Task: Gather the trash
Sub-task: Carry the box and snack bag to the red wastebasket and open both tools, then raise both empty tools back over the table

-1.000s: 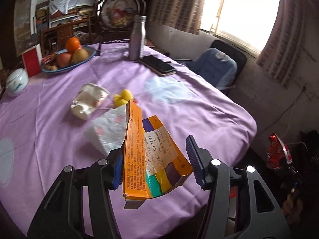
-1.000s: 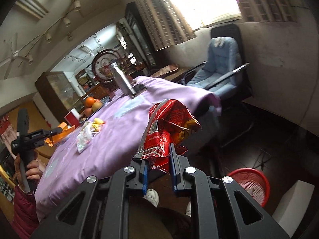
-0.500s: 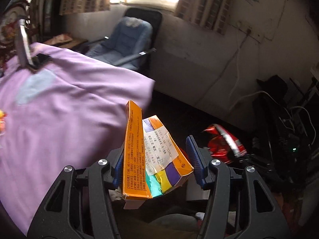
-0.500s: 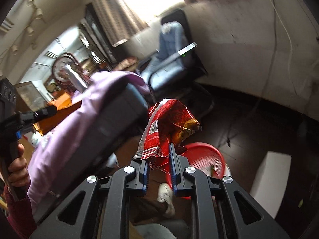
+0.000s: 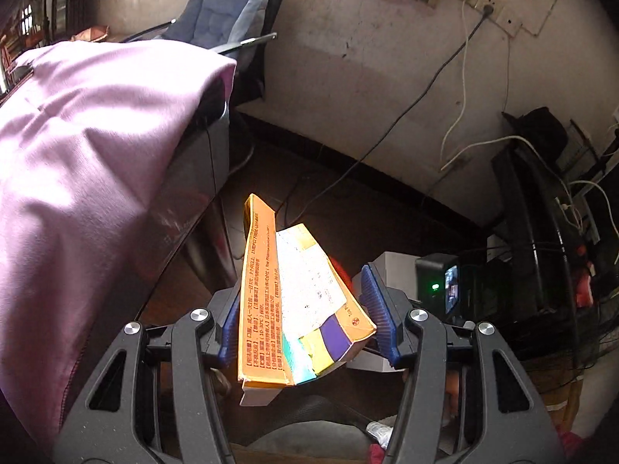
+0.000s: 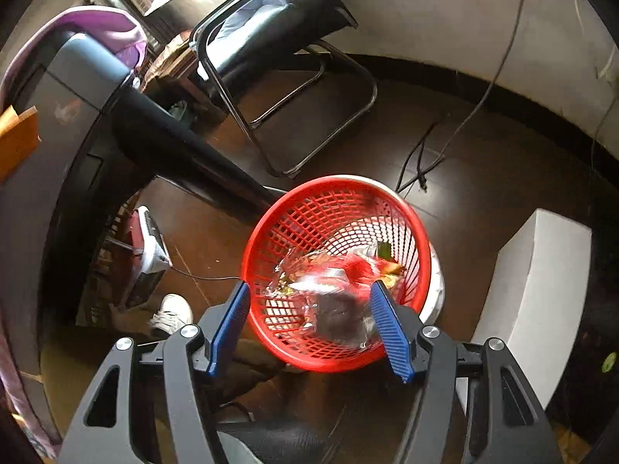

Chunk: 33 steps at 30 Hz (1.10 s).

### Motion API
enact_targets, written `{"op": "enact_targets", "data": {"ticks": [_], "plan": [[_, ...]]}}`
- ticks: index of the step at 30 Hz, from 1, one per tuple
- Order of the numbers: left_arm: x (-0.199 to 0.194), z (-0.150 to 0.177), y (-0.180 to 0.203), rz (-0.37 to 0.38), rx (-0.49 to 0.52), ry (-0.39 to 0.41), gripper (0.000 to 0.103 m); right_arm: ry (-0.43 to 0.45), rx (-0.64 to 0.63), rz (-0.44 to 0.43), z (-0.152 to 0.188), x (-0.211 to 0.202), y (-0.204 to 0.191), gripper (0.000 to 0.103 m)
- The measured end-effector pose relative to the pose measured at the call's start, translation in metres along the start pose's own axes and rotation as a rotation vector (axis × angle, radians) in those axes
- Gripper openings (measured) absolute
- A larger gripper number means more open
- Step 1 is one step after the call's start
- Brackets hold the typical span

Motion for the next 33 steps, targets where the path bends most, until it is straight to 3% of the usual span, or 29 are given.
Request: {"op": "enact_targets", "data": {"ticks": [15,18,20,21,22,25,33], "plan": [[0.054,0.021,-0.001,0.010,0.016,-0.113,0.056,0.170,0.177,-0.020,-0.025,-0.068,0.055,0.065],[0.078,0.022,0.003,0.032,0.010,-0.148,0.062,0.171,0.178,-0.013,-0.022,-0.072,0.062,0.065],[0.088,0.021,0.002,0.016,0.006,-0.158,0.071,0.165,0.176,-0.006,-0.020,-0.072,0.065,0.065],[0.090,0.022,-0.001,-0.003,0.003,-0.159,0.081,0.163,0.177,-0.005,-0.019,-0.073,0.067,0.065],[0.089,0.024,-0.003,-0.007,-0.003,-0.159,0.085,0.161,0.177,-0.006,-0.018,-0.073,0.067,0.065],[0.088,0.031,-0.004,0.007,-0.016,-0.168,0.085,0.161,0.176,-0.007,-0.016,-0.074,0.070,0.065],[0.061,0.047,-0.023,-0.064,-0.038,-0.144,0.086,0.170,0.161,-0.018,-0.014,-0.081,0.061,0.065]]}}
Point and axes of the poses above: each gripper's, at about its wrist camera, not at the fingertips, and x roughly the way its jaws point, y to its right, z to its underside, the point moved 10 cm from there along x, roughly the way its jaws point, and after that the axes turned 15 degrees about z, right-handed, at the moved point
